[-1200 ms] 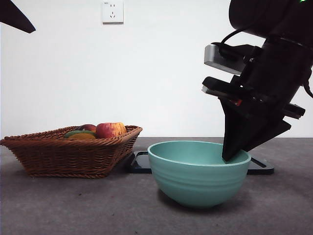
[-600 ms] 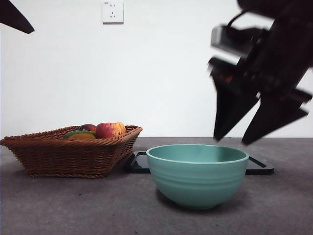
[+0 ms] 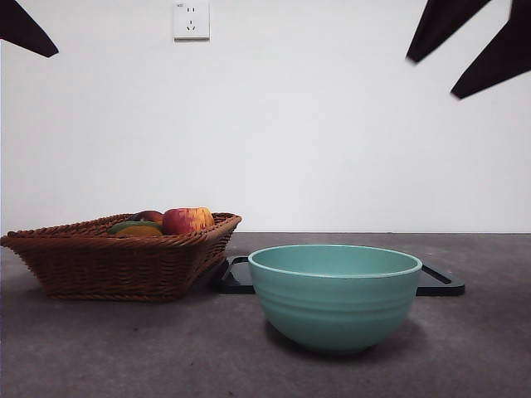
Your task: Pick up the wifruite, put it on the bowl, pick up the plate, put it on desk
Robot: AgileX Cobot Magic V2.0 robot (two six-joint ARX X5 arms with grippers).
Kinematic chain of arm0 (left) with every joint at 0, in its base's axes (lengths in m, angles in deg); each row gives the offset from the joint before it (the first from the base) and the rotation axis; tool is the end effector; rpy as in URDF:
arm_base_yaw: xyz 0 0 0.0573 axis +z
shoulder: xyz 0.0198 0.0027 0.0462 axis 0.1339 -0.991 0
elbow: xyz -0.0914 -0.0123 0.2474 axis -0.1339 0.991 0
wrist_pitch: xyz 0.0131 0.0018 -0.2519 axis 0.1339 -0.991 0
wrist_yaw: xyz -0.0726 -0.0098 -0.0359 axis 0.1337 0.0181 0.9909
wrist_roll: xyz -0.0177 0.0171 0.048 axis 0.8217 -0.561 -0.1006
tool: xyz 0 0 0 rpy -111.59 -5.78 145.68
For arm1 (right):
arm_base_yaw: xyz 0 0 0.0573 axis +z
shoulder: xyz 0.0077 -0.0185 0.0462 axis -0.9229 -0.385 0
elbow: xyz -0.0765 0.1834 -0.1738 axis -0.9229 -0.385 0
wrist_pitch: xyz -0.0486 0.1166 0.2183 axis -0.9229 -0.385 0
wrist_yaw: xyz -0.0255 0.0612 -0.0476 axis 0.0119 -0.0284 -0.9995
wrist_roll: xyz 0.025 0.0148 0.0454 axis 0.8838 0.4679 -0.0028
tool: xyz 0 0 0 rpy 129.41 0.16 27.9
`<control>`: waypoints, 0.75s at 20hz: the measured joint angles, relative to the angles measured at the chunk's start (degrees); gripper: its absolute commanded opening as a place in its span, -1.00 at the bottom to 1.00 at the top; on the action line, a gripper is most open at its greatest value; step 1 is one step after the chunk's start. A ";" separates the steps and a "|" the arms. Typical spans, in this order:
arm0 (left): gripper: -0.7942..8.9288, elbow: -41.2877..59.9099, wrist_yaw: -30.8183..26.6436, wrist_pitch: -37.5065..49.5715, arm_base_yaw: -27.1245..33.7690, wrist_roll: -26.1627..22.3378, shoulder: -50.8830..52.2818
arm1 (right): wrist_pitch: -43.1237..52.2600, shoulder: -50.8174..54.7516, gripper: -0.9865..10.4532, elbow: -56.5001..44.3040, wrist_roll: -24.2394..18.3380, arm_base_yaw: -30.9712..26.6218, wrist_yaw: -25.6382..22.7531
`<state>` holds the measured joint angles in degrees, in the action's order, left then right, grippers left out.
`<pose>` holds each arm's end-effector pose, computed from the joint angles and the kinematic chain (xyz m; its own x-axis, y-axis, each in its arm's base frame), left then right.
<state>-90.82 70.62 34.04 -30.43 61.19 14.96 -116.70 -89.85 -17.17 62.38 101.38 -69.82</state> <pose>0.1498 -0.0778 0.3308 0.3545 -0.6721 -0.6501 0.6608 0.6720 -0.3344 0.1306 0.0972 0.2947 0.4515 0.6155 -0.6460 -0.5502 0.7620 0.3415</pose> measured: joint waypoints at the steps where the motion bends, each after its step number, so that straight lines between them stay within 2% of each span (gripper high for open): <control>1: -0.07 0.00 0.00 0.00 0.00 0.00 0.00 | -1.33 1.22 -0.33 0.00 0.00 0.00 1.22; 3: -0.07 0.00 0.00 0.00 0.00 0.00 0.00 | -3.85 2.95 -0.33 0.00 0.02 0.00 3.08; 12: -0.08 0.00 0.00 0.00 0.00 0.00 0.00 | -5.92 4.28 -0.33 0.00 0.00 0.00 3.13; 13: -0.23 0.00 0.00 0.00 0.00 -0.02 0.00 | -5.92 4.28 -0.33 0.00 0.00 0.00 3.10; 14: -0.51 0.00 0.00 0.00 0.00 -0.02 0.00 | -5.92 4.28 -0.41 0.00 0.00 0.00 3.10; 15: -0.82 0.00 0.00 0.00 0.00 -0.02 0.00 | -5.97 4.28 -0.62 0.00 0.00 0.00 3.10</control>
<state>-90.82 70.62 34.04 -30.43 61.17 14.96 -122.66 -85.56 -17.17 62.38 101.38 -66.72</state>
